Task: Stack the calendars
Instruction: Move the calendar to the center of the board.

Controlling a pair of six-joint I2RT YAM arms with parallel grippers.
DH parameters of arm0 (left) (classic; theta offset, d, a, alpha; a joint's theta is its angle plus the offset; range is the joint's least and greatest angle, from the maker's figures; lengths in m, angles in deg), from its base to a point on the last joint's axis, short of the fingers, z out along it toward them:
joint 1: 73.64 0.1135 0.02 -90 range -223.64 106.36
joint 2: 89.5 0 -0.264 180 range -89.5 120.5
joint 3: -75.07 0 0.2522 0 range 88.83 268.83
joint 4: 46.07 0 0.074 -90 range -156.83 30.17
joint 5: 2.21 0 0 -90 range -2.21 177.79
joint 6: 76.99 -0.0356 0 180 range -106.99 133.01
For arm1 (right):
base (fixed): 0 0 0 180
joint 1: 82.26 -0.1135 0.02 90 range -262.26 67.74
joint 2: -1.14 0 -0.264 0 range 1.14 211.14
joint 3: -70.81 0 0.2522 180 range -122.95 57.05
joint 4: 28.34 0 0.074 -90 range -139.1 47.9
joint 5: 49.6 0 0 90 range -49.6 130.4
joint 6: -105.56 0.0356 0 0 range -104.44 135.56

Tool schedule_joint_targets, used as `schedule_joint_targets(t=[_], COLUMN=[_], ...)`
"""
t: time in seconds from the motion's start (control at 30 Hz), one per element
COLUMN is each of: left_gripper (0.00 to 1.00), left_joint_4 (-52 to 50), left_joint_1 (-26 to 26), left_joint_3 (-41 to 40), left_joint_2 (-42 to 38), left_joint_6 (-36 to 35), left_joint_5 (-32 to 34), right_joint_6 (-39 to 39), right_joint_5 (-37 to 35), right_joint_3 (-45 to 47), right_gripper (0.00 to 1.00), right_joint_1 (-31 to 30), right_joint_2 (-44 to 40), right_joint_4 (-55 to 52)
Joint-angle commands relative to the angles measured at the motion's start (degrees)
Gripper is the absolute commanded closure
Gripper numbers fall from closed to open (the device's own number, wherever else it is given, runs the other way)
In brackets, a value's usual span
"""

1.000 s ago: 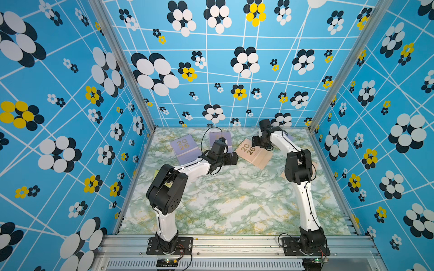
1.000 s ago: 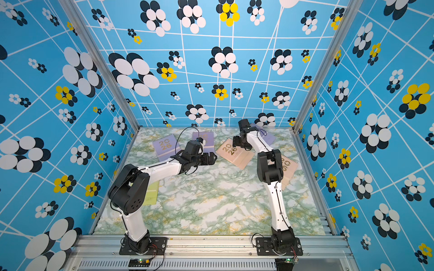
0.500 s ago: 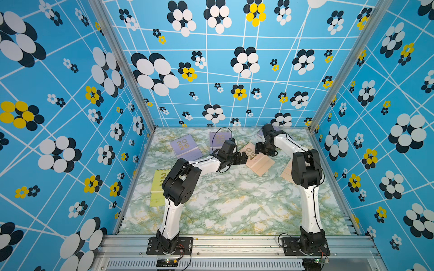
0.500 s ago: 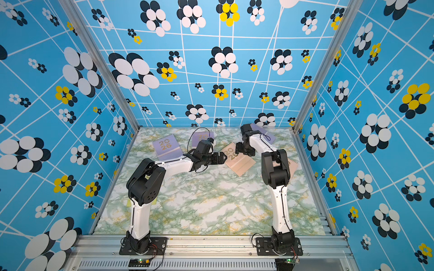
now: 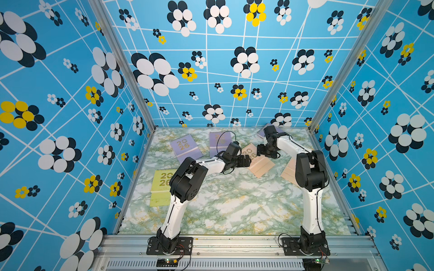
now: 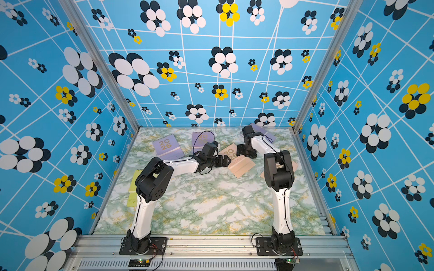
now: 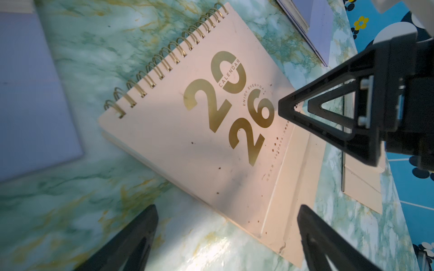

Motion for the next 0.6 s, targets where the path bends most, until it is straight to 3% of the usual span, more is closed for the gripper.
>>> schedule_joint_targets(t=[0.0, 0.27, 0.57], left_gripper=[0.06, 0.06, 0.06], left_joint_4=[-1.06, -0.57, -1.05], left_joint_1=[-0.55, -0.86, -0.77], left_joint_3=[1.78, 2.54, 3.21], left_joint_2=[2.34, 3.80, 4.71], left_joint_6=[1.05, 2.23, 2.02], left_joint_5=[-1.09, -1.66, -2.82], right_joint_6=[-2.52, -6.66, -6.99], right_joint_5=[0.26, 2.01, 5.21], right_joint_3=[-0.52, -4.03, 0.35], right_gripper=[0.23, 0.24, 0.26], right_joint_1=[1.35, 1.75, 0.96], right_joint_2=[-1.59, 2.58, 1.76], right_joint_4=[0.37, -1.05, 0.92])
